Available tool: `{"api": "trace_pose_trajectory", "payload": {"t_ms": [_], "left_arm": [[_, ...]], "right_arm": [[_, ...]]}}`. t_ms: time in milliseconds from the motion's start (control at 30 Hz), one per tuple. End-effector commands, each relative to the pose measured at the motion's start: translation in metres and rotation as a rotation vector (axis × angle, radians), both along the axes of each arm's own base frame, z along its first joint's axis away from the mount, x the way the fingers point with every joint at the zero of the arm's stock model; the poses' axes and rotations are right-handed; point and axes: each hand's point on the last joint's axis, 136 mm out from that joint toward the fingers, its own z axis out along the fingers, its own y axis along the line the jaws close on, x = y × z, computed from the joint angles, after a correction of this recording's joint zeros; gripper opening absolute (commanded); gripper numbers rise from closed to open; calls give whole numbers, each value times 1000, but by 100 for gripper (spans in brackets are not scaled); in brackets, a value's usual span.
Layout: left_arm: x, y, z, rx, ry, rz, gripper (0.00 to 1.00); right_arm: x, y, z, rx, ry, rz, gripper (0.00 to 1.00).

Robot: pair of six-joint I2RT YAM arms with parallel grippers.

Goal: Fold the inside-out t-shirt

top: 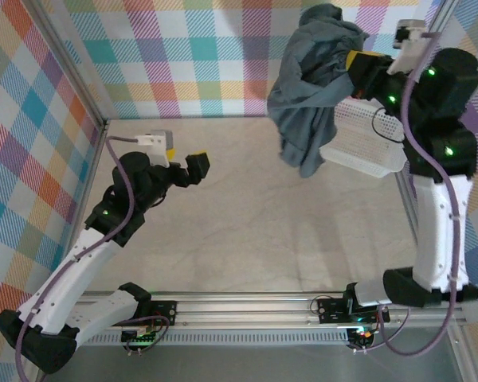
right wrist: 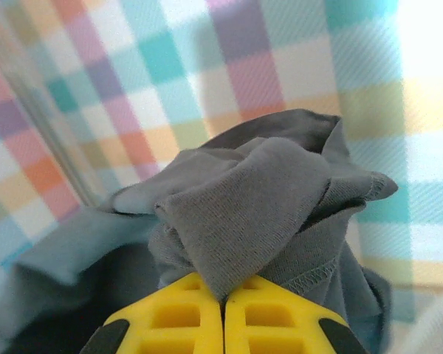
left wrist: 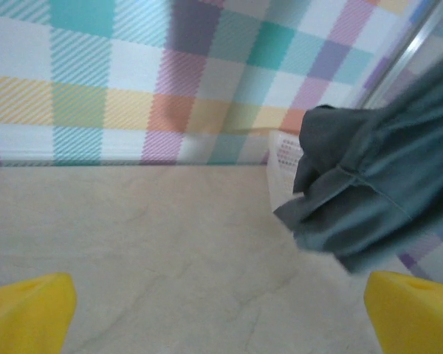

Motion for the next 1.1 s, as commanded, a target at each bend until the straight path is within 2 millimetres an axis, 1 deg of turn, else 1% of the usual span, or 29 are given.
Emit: {"api": "trace_pose_trajectory", "payload": {"t_ms": [0, 33, 100, 167, 200, 233, 267, 300, 333, 367, 400, 433, 467, 533, 567, 600, 633, 700, 733, 767, 833, 867, 900, 933, 967, 1000, 1033, 1067], "left_arm": [[-3, 18, -10, -6, 98, 110, 100], [-2, 20, -11, -8, 107, 126, 100], [0, 27, -17, -14, 132, 176, 100], [5, 35, -32, -10, 184, 241, 100], [6, 36, -39, -2, 210, 257, 100], [7, 35, -48, 17, 242, 259, 100], [8, 29, -59, 43, 279, 230, 100], [9, 20, -69, 69, 310, 183, 100], [8, 7, -83, 104, 357, 109, 100], [4, -11, -99, 125, 421, 5, 100], [-1, -25, -114, 135, 486, -81, 100], [-8, -38, -135, 142, 574, -154, 100], [-14, -47, -157, 144, 656, -189, 99], [-26, -55, -196, 152, 774, -204, 97], [-33, -55, -214, 165, 813, -198, 96], [-39, -55, -225, 180, 834, -188, 95], [-46, -52, -238, 194, 860, -163, 92], [-65, -51, -256, 215, 915, -153, 86], [-76, -49, -266, 231, 948, -143, 84], [-89, -46, -276, 249, 984, -131, 83], [-112, -34, -294, 286, 1048, -94, 83], [-123, -26, -304, 296, 1082, -65, 83], [-131, -23, -310, 289, 1108, -57, 83], [-139, -23, -318, 271, 1135, -66, 83], [-145, -26, -323, 248, 1156, -86, 81], [-149, -29, -325, 232, 1173, -102, 73], [-150, -32, -325, 223, 1178, -117, 57], [-148, -36, -318, 215, 1169, -132, 28]], "right_arm": [[23, 25, -52, 51, 161, 115, 0], [28, 30, -75, 61, 215, 122, 0], [42, 39, -132, 90, 337, 115, 0], [53, 55, -210, 98, 489, 131, 0], [55, 59, -244, 93, 560, 125, 10], [56, 62, -278, 84, 636, 114, 27], [53, 63, -311, 69, 721, 109, 42], [49, 61, -333, 50, 787, 100, 48], [42, 58, -352, 23, 841, 87, 52], [34, 54, -365, 4, 865, 75, 54], [27, 48, -374, -3, 870, 48, 56], [22, 40, -382, 0, 869, 7, 57], [16, 36, -388, 6, 867, -15, 57], [4, 36, -398, 7, 880, -9, 57], [-2, 38, -404, -3, 895, -2, 57], [-10, 41, -413, -20, 919, 5, 57], [-18, 48, -420, -36, 943, 29, 57], [-35, 70, -428, -58, 961, 113, 57], [-44, 80, -433, -77, 970, 141, 57], [-51, 85, -437, -88, 981, 147, 58], [-60, 91, -443, -80, 1001, 148, 58], [-63, 95, -444, -68, 1005, 155, 58], [-65, 99, -444, -64, 1004, 165, 58], [-67, 102, -443, -67, 999, 176, 59], [-69, 106, -442, -75, 994, 184, 59], [-69, 108, -441, -82, 992, 187, 60], [-70, 109, -439, -89, 989, 191, 60], [-71, 111, -436, -97, 982, 199, 60]]}}
